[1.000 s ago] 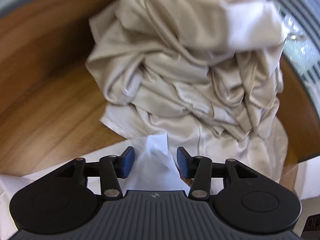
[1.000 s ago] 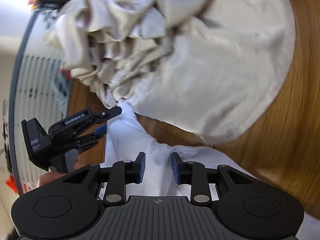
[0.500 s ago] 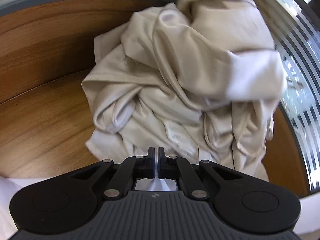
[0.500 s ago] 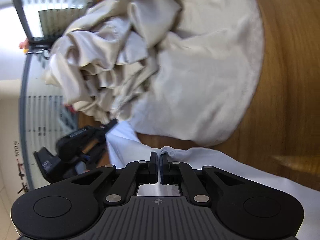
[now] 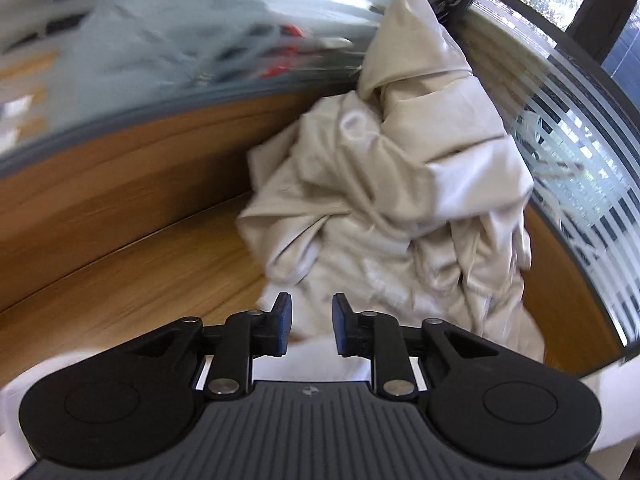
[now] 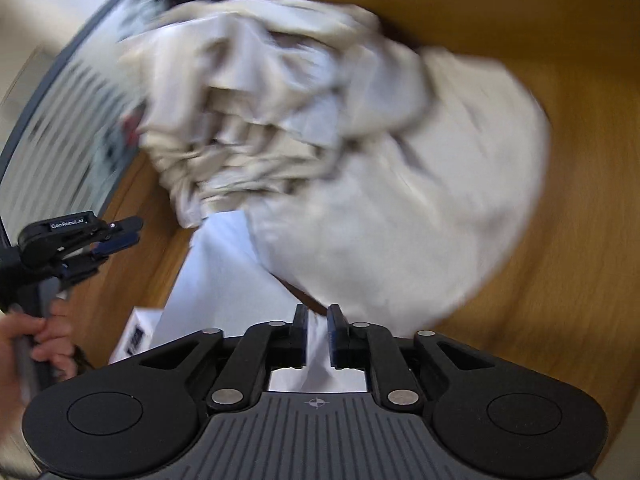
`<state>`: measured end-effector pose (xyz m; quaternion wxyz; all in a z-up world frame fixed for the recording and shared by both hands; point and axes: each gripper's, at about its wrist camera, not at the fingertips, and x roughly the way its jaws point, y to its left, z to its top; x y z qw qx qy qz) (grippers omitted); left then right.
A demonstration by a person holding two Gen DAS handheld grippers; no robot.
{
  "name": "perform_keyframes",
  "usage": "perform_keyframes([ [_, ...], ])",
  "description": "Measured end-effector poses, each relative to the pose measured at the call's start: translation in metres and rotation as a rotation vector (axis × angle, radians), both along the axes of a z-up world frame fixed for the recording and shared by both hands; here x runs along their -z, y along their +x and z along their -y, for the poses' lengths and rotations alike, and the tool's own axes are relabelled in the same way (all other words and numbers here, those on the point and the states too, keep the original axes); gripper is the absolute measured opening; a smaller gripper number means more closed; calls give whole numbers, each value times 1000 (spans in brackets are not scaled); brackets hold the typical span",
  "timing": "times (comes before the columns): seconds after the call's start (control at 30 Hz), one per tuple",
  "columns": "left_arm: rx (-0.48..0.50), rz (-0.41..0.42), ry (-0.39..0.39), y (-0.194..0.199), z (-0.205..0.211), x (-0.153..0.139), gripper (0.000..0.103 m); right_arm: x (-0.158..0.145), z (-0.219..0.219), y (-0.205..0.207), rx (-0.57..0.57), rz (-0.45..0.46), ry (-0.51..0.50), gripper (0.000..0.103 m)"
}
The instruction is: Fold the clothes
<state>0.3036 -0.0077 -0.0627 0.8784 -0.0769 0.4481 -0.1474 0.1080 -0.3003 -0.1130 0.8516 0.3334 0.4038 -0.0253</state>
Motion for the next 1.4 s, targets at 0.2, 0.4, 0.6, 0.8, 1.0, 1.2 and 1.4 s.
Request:
perform_keyframes([
  [0.2, -122, -12, 31, -74, -66, -24, 35, -17, -10, 52, -264, 101, -112, 25],
  [0.4, -333, -25, 41, -159, -135, -23, 48, -3, -29, 110, -457, 106, -171, 31],
  [0.6, -530, -90, 94, -221, -193, -1, 49, 21, -52, 154, -566, 60, -176, 32],
  [0.8, -672, -157, 88, -256, -238, 25, 49, 32, -53, 166, -585, 3, -105, 4],
  [1.0, -695, -158, 71, -259, -254, 35, 49, 25, -15, 155, -415, -18, -66, 4],
  [1.2, -659, -125, 24, -251, -249, 28, 51, 37, -4, 153, -363, -76, -126, 29],
  [1.4, -593, -108, -74, -259, -236, 26, 62, -10, -1, 102, -459, 32, -196, 32],
])
